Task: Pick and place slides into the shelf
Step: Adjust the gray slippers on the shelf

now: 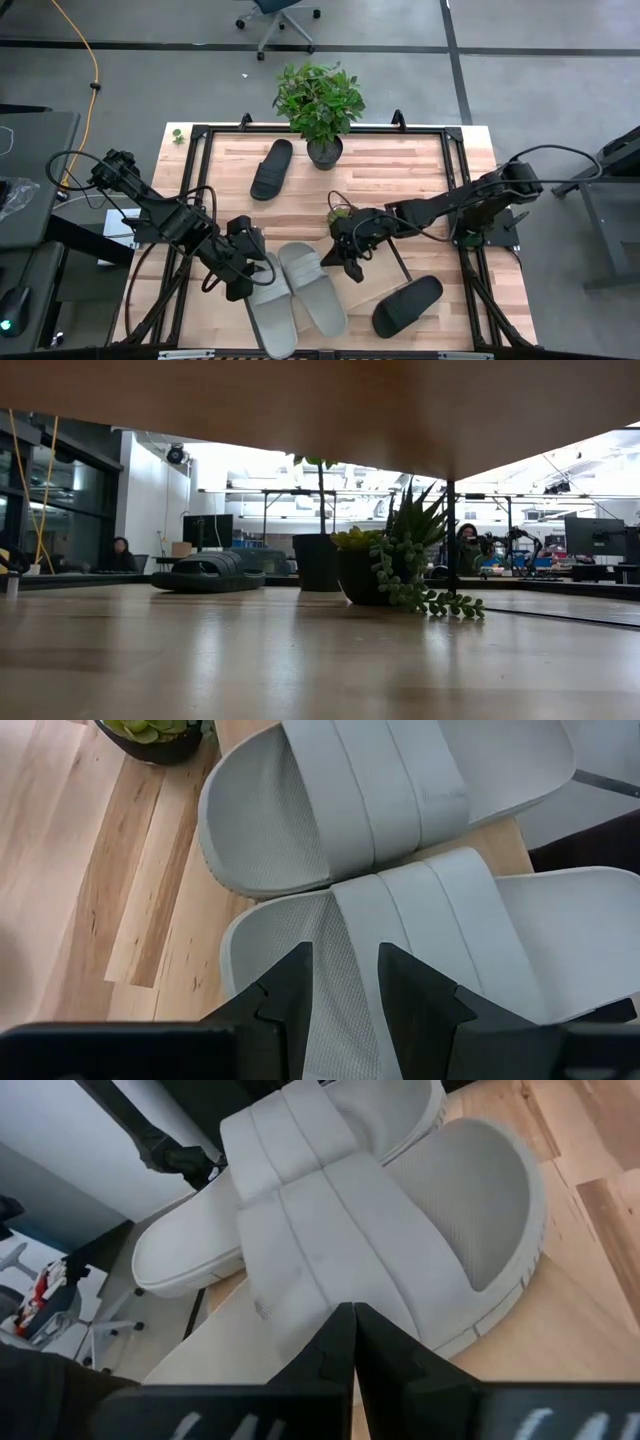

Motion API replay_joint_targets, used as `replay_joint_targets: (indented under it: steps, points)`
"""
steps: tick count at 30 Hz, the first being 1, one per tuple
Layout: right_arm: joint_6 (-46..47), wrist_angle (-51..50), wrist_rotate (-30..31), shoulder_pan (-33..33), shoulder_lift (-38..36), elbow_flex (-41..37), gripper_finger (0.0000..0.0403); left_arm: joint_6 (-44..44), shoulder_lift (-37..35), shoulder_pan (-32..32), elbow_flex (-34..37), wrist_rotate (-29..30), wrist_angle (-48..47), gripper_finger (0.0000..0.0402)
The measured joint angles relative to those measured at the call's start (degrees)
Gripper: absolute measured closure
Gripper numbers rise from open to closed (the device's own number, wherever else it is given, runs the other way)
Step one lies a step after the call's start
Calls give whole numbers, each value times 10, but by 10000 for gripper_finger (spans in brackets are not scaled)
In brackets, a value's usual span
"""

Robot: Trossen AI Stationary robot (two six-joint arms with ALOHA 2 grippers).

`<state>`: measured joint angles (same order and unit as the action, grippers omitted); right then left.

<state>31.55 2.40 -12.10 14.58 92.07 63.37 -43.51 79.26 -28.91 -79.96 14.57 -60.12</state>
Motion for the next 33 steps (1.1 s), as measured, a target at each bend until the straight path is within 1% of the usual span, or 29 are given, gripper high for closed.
replay_joint_targets:
  steps: [3, 10, 13, 16, 19, 25, 33]
  points:
    - [1, 1, 0, 0, 5, 0, 403, 0, 0, 0, 0, 0, 0, 296]
    - [3, 2, 26, 3, 1, 0, 403, 0, 0, 0, 0, 2, 1, 296]
    - [12, -11, 37, 3, -3, 0, 403, 0, 0, 0, 0, 5, 1, 296]
    - [12, -35, 62, 8, -6, -1, 403, 0, 0, 0, 0, 6, 1, 296]
    - [16, -48, 63, 12, -10, -1, 403, 0, 0, 0, 0, 4, 1, 296]
    - [21, -73, 56, 20, -10, -1, 403, 13, 0, 0, 0, -55, 1, 296]
    - [33, -77, 49, 23, -10, -1, 403, 41, 0, 0, 0, -106, 0, 296]
